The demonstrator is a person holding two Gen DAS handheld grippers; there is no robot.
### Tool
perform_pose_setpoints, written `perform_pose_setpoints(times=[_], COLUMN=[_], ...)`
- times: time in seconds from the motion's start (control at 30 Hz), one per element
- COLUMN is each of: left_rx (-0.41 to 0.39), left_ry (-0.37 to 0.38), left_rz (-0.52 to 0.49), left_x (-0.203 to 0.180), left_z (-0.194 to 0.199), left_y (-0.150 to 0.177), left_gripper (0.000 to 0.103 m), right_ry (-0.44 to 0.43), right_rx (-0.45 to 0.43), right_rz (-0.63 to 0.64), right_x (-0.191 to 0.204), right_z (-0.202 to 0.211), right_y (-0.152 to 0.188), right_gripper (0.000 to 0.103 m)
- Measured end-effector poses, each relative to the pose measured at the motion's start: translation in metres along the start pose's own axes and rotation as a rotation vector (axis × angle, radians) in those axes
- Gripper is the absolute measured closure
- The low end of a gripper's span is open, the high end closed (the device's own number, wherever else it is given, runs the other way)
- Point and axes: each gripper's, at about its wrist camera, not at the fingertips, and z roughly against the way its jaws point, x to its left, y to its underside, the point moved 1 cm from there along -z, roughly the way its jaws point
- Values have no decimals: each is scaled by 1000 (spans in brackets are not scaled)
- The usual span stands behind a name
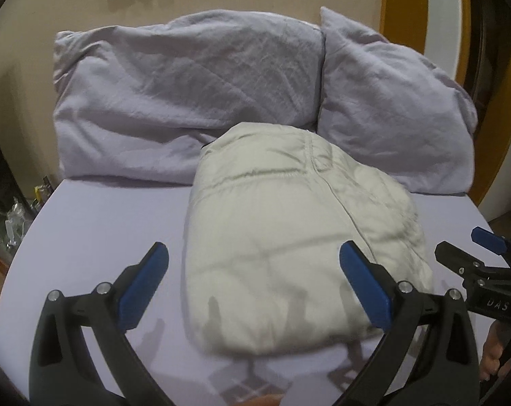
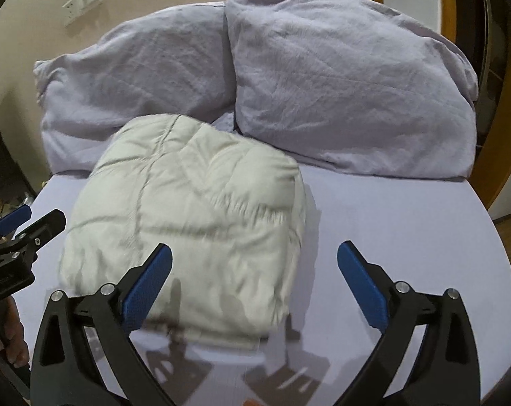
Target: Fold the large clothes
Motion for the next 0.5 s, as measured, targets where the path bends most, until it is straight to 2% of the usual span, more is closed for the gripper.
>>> perform_pose_setpoints(times=[0.3, 0.5], left_rx=[27, -4], left_ry=[41, 35], left_rz=[30, 34], left_x=[-5, -2], left_z=[60, 90], left_y=[51, 69], left_gripper=[2, 2], right_ry=[-35, -70], right_rx=[48, 57], right_rz=[-18, -20], right_x=[7, 13], right_z=[47, 61], right_y=[45, 63], right_gripper=[1, 1])
